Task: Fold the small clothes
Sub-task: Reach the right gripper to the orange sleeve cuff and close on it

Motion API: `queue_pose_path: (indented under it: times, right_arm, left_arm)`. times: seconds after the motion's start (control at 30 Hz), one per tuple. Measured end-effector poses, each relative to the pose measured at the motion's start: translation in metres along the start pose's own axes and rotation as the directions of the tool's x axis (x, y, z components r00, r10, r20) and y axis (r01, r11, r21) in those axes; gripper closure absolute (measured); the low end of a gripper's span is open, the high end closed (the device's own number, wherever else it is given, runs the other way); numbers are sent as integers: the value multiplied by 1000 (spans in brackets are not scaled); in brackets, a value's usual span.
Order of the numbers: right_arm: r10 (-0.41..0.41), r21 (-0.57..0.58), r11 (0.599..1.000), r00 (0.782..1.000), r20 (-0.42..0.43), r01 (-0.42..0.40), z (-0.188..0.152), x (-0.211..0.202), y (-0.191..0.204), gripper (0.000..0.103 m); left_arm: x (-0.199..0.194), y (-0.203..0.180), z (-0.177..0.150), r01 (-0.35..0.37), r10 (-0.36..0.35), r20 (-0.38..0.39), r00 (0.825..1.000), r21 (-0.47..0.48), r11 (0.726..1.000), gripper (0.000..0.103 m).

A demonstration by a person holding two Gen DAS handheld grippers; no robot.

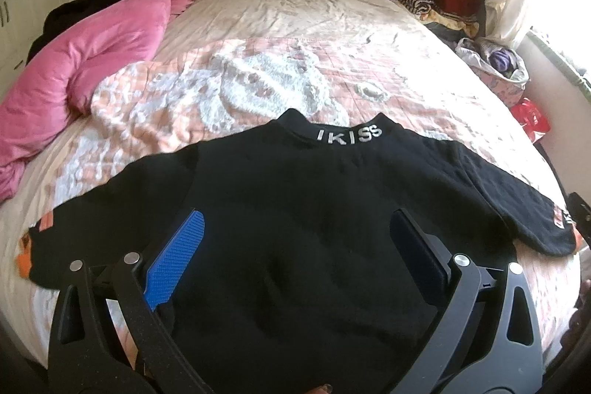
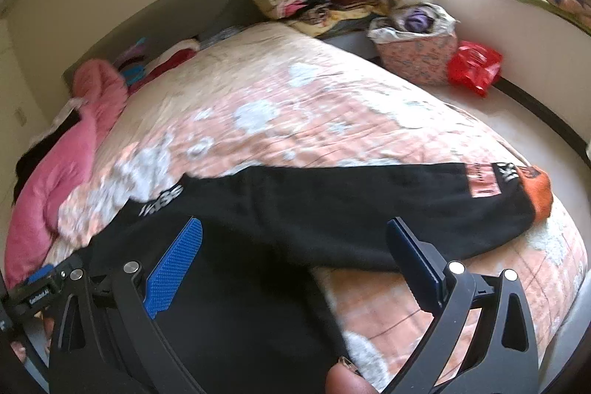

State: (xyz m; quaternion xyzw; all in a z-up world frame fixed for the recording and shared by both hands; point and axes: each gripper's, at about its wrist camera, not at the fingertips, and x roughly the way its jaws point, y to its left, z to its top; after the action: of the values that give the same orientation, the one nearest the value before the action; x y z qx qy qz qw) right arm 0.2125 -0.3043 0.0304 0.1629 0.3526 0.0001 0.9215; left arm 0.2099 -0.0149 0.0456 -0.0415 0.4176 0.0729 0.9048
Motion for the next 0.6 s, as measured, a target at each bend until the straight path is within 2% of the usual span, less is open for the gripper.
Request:
queue_pose_path:
  times: [0.17, 0.37, 0.43, 0.6]
  right_arm:
    - [-71, 138, 988, 997, -26, 74, 9, 15, -47, 4]
    - [-206, 242, 946, 976, -72, 218, 10, 31, -101, 4]
    - [-247, 291, 919, 964, -96, 265, 9, 35, -123, 4]
    - [-279, 347, 883, 948, -153, 316, 3, 47, -162, 4]
  left_arm:
    - [20, -15, 13, 28, -28, -35, 999, 8, 1000, 8]
    - [47, -26, 28, 49, -48, -47, 998, 15, 999, 8]
    - [57, -28, 30, 56, -56, -56, 997, 4, 998, 8]
    - [72, -36, 21, 89, -88, -56, 995, 15, 996, 8]
